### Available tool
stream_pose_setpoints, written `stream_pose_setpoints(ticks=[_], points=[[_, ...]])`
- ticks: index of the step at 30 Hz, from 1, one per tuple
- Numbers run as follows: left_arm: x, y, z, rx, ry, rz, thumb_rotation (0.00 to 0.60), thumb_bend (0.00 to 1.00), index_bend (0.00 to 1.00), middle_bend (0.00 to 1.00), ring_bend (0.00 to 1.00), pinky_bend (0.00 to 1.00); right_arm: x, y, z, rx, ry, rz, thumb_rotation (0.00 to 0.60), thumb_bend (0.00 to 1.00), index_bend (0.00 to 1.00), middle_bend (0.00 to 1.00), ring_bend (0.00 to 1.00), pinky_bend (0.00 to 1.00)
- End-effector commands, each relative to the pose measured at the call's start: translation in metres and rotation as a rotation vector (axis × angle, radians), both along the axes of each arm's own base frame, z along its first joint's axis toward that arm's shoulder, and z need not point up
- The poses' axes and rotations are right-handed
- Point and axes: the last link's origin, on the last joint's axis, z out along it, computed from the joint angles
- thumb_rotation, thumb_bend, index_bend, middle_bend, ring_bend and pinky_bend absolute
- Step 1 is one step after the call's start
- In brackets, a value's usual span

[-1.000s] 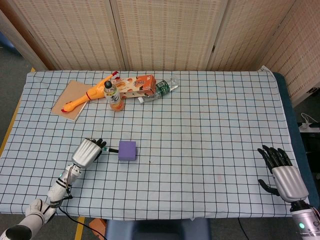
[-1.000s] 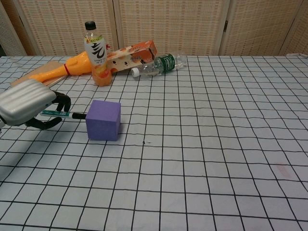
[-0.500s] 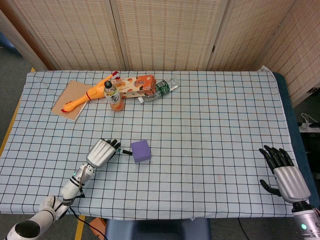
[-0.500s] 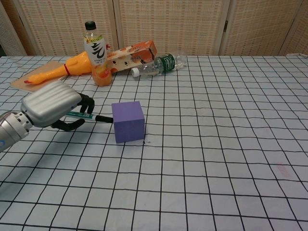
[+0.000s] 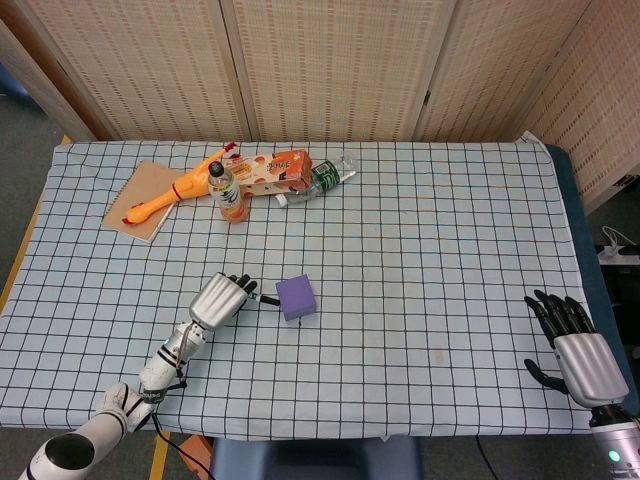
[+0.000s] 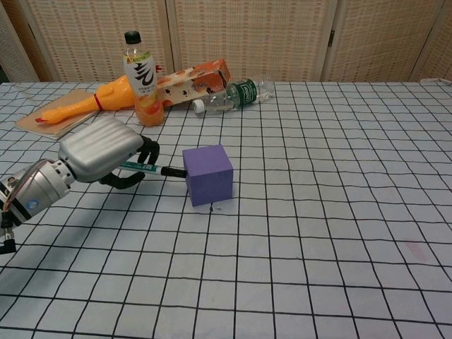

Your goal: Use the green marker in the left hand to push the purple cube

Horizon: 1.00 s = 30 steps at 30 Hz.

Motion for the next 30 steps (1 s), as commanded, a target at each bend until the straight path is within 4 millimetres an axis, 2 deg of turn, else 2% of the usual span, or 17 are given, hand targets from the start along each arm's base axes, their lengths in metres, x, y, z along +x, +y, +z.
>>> stream_pose_setpoints(ticks=[1,16,24,30], points=[[0.005,0.003,-0.003,-0.003,-0.007,0.004,0.6,0.56,0.8,0.81,0.73,0.88,0.0,0.0,0.001,-0.003,-0.001,-0.001,0.6,0.18,0.0,0.0,0.0,0.0],[0.051,0.019,-0.024,-0.022,-0.039,-0.035,0.6,0.56,0.8,0.81,0.73,0.88,-0.003,0.001,0.007,-0.022,-0.004,-0.017,0.6,0.18,0.0,0.0,0.0,0.0],[0.058,0.027,-0.031,-0.029,-0.016,-0.019,0.6,0.56,0.8,0.81,0.73,0.88,-0.006,0.002,0.013,-0.04,-0.005,-0.028,0.6,0.18,0.0,0.0,0.0,0.0],[0.056,0.028,-0.03,-0.025,-0.014,-0.017,0.6,0.56,0.8,0.81,0.73,0.88,-0.009,0.0,0.015,-0.047,-0.002,-0.041,0.6,0.18,0.0,0.0,0.0,0.0]])
